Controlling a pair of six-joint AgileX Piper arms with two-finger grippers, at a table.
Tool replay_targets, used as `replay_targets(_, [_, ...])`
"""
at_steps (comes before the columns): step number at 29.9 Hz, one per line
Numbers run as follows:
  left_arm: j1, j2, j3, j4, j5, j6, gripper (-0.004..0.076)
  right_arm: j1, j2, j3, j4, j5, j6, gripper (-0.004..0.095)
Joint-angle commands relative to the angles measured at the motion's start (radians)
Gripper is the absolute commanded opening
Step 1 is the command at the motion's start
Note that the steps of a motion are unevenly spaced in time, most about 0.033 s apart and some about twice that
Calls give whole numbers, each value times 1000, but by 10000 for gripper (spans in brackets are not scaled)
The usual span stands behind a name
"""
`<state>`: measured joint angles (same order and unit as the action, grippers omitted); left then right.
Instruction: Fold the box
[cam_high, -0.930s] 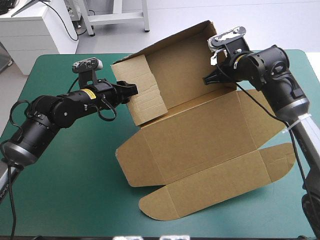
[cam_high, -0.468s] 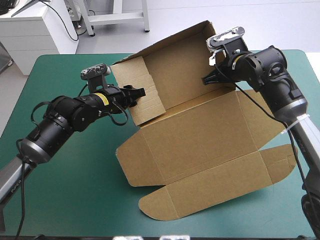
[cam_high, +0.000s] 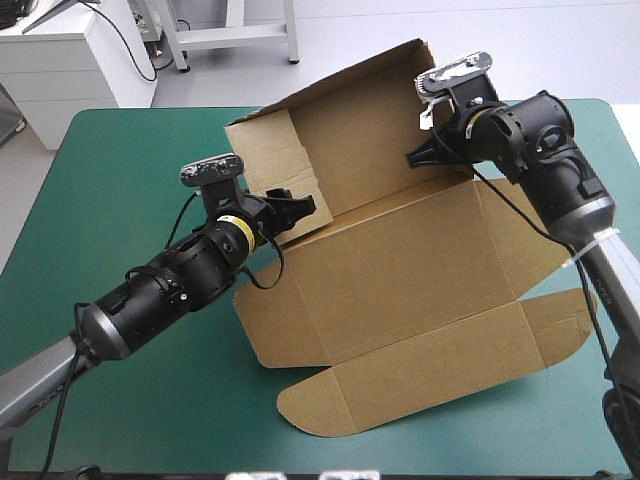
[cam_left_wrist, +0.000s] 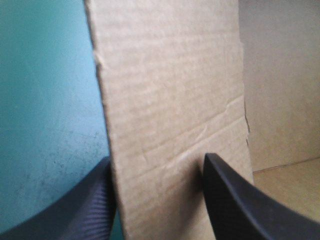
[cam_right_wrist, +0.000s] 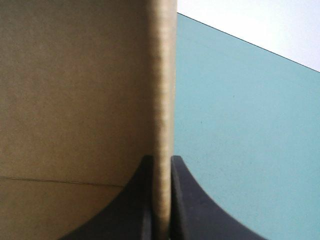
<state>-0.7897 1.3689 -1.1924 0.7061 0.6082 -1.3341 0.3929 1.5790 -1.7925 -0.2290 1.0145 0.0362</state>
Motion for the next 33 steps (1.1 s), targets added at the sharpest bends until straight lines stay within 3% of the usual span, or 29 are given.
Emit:
replay_targets(1, [-5,-26,-27,76,-26,-29,365,0,-42,-38,-23,-69,10,-5])
replay_targets(9, [2,-15,-25,173,-23,-34,365,0,-42,-38,-15,-64,14,-5])
replay_targets(26, [26,54,-25,76,-19,-36,355,0,-42,-38,9,-39,14,-5])
replay_targets(28, [26,59,-25,64,-19,-36,253,0,-42,-38,9,-34,14,-5])
replay_targets(30, [26,59,-25,56,-19,-36,39,0,-42,-38,9,-29,14,-5])
replay_targets(31, [26,59,-25,56,-25,-30,0,0,-42,-38,7,-24,14,-5])
replay_targets(33, [26,49,-25,54,-35,-31,-5,0,-42,-38,7,-20,14,-5])
